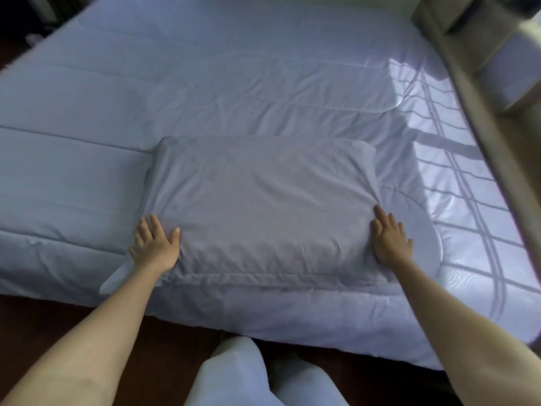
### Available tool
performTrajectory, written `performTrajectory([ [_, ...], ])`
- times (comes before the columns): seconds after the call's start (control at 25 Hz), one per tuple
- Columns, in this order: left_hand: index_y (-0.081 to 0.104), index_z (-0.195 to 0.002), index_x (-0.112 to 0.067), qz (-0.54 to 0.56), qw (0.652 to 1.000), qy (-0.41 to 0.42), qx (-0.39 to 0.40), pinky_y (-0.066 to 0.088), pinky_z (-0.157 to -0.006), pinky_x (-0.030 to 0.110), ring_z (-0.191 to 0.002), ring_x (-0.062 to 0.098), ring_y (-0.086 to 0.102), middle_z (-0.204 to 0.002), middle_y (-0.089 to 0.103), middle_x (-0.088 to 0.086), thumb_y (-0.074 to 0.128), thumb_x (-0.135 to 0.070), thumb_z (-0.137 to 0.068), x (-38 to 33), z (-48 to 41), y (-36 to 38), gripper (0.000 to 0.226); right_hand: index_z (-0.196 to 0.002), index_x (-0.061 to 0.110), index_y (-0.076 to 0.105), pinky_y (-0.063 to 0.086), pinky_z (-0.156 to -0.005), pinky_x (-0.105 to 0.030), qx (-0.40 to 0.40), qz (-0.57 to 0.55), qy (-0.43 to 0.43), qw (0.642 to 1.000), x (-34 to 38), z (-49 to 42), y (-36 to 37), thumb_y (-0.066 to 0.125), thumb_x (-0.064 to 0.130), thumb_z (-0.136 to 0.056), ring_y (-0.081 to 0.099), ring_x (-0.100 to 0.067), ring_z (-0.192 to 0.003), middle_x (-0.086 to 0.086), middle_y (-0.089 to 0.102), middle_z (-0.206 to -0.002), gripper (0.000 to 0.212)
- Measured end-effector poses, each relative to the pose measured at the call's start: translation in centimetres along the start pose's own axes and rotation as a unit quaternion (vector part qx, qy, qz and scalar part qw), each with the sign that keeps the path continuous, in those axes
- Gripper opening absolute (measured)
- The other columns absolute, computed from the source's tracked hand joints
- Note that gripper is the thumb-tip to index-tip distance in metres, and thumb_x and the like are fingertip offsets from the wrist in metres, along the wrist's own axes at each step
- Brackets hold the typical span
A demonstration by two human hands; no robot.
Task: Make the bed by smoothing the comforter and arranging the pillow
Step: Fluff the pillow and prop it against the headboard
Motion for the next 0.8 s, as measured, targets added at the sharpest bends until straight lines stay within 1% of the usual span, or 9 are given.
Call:
performTrajectory([
  [0.12, 0.010, -0.151, -0.003, 0.103, 0.993, -0.048, -0.016, 0.019, -0.117, 0.048, -0.145, 0.037, 0.020, -0.159, 0.015, 0.019, 0.038, -0.057, -0.092, 0.9, -1.0, -0.8, 0.084, -0.148, 0.011, 0.031, 0.019, -0.118, -0.043, 0.076, -0.136, 0.047, 0.987, -1.2, -2.4, -0.2, 0.019, 0.056, -0.096, 0.030, -0.032, -0.141, -0.016, 0.033, -0.154, 0.069],
  [0.2, 0.025, -0.144, 0.005, 0.175, 0.981, -0.087, -0.009, 0.029, -0.112, 0.046, -0.136, 0.043, 0.034, -0.150, 0.031, 0.028, 0.040, -0.058, -0.092, 1.9, -2.7, -1.1, 0.083, -0.145, 0.006, 0.035, 0.019, -0.118, -0.037, 0.090, -0.207, 0.058, 0.972, -0.3, -3.0, -0.4, 0.020, 0.058, -0.096, 0.032, -0.027, -0.140, -0.013, 0.036, -0.151, 0.073],
  [0.28, 0.033, -0.142, 0.003, 0.230, 0.966, -0.107, 0.043, 0.031, -0.113, 0.043, -0.135, 0.041, 0.039, -0.147, 0.039, 0.026, 0.039, -0.068, -0.087, 3.4, -4.9, -0.3, 0.090, -0.142, 0.008, 0.039, 0.025, -0.109, -0.029, 0.103, -0.269, 0.064, 0.955, 0.6, -3.3, 0.0, 0.027, 0.049, -0.100, 0.041, -0.021, -0.130, -0.005, 0.044, -0.140, 0.060],
  [0.36, 0.038, -0.144, -0.011, 0.333, 0.930, -0.118, 0.106, 0.029, -0.115, 0.041, -0.136, 0.030, 0.041, -0.147, 0.044, 0.012, 0.043, -0.083, -0.071, 3.9, -5.7, 1.1, 0.103, -0.134, 0.015, 0.048, 0.035, -0.101, -0.029, 0.122, -0.341, 0.096, 0.927, 0.8, -4.3, 0.6, 0.041, 0.056, -0.093, 0.050, -0.019, -0.116, 0.000, 0.053, -0.130, 0.058],
  [0.48, 0.046, -0.140, -0.019, 0.441, 0.870, -0.150, 0.162, 0.034, -0.111, 0.039, -0.125, 0.022, 0.050, -0.134, 0.054, 0.002, 0.053, -0.074, -0.074, 3.1, -5.5, 2.1, 0.086, -0.125, 0.022, 0.057, 0.052, -0.087, -0.036, 0.164, -0.439, 0.125, 0.874, 1.2, -5.9, 1.2, 0.064, 0.067, -0.070, 0.065, -0.025, -0.100, -0.007, 0.067, -0.115, 0.071],
  [0.52, 0.048, -0.137, -0.020, 0.447, 0.866, -0.147, 0.166, 0.034, -0.110, 0.038, -0.123, 0.020, 0.050, -0.131, 0.055, 0.000, 0.053, -0.069, -0.077, 2.4, -5.4, 2.0, 0.078, -0.124, 0.020, 0.059, 0.054, -0.084, -0.037, 0.184, -0.446, 0.142, 0.864, 1.2, -6.2, 1.2, 0.067, 0.065, -0.067, 0.068, -0.025, -0.098, -0.009, 0.069, -0.113, 0.073],
  [0.64, 0.054, -0.132, -0.021, 0.463, 0.855, -0.144, 0.186, 0.032, -0.109, 0.040, -0.124, 0.021, 0.049, -0.129, 0.056, -0.001, 0.056, -0.070, -0.073, 0.9, -5.5, 1.7, 0.076, -0.100, 0.010, 0.070, 0.058, -0.065, -0.029, 0.256, -0.459, 0.161, 0.836, 1.9, -6.2, 0.3, 0.060, 0.041, -0.084, 0.072, -0.021, -0.072, -0.010, 0.075, -0.088, 0.036],
  [0.68, 0.057, -0.128, -0.021, 0.461, 0.855, -0.134, 0.199, 0.033, -0.107, 0.043, -0.124, 0.024, 0.049, -0.131, 0.056, 0.001, 0.058, -0.070, -0.072, -0.3, -5.3, 1.6, 0.074, -0.097, 0.007, 0.071, 0.058, -0.061, -0.027, 0.263, -0.461, 0.158, 0.833, 2.3, -6.0, -0.7, 0.061, 0.033, -0.085, 0.071, -0.021, -0.066, -0.010, 0.075, -0.079, 0.030],
  [0.8, 0.060, -0.120, -0.018, 0.473, 0.845, -0.135, 0.210, 0.039, -0.100, 0.048, -0.119, 0.028, 0.053, -0.126, 0.060, 0.006, 0.067, -0.061, -0.072, -3.7, -6.6, 2.8, 0.065, -0.106, 0.000, 0.067, 0.056, -0.056, -0.026, 0.145, -0.482, 0.104, 0.858, 0.0, -7.6, -5.9, 0.068, 0.011, -0.077, 0.069, -0.019, -0.058, -0.005, 0.073, -0.068, 0.031],
])
Point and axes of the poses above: each hand's wrist, its own z-axis away from the middle knuckle, its own y-axis out of the palm, x = y × z, the point moved 8 cm from there along -z, towards the middle knuckle
